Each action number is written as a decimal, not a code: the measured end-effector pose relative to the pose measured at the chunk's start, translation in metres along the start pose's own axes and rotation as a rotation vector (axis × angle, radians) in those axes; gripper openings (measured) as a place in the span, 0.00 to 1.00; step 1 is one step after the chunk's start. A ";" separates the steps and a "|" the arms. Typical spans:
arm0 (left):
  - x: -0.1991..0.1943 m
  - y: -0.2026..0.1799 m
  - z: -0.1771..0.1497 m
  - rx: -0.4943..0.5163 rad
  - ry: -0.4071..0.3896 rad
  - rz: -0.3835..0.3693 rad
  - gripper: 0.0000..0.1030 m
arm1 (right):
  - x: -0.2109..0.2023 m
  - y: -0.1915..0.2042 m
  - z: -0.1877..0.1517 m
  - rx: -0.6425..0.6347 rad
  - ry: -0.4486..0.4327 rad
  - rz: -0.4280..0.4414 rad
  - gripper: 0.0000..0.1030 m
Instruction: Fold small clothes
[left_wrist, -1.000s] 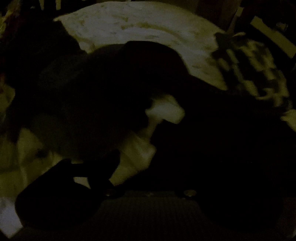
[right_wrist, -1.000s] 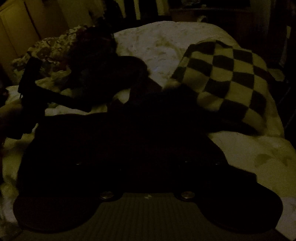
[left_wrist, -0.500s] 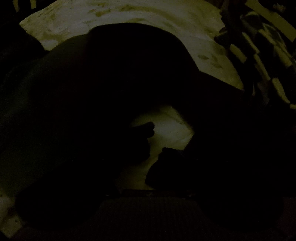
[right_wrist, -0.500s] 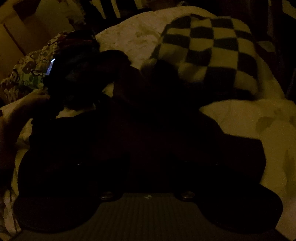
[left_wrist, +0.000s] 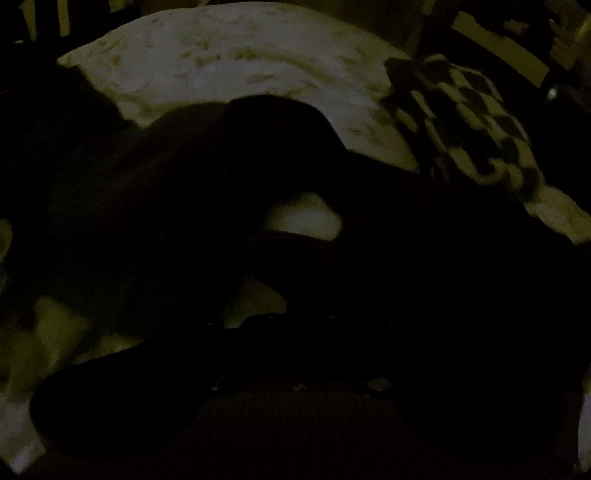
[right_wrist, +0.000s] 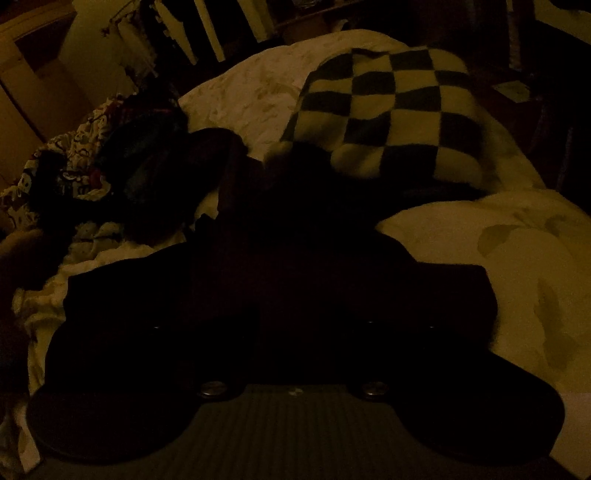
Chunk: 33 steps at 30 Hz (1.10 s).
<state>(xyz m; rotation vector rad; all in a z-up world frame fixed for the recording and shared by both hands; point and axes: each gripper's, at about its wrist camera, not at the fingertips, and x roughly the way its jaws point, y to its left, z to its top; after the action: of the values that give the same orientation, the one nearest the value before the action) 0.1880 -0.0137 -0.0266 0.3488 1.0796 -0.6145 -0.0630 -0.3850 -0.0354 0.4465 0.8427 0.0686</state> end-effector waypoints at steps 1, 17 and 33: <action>-0.003 -0.001 -0.005 0.007 0.012 -0.004 0.02 | 0.000 -0.001 -0.001 0.001 -0.001 0.000 0.73; 0.069 -0.018 0.054 0.072 -0.037 0.055 0.67 | 0.007 -0.001 -0.004 0.038 0.005 0.005 0.74; 0.091 -0.017 0.031 0.146 0.059 0.002 0.00 | 0.001 -0.005 -0.010 0.082 -0.011 0.016 0.76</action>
<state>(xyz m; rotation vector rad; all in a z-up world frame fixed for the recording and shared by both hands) 0.2293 -0.0707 -0.0941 0.4969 1.0934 -0.6863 -0.0701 -0.3856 -0.0435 0.5302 0.8331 0.0460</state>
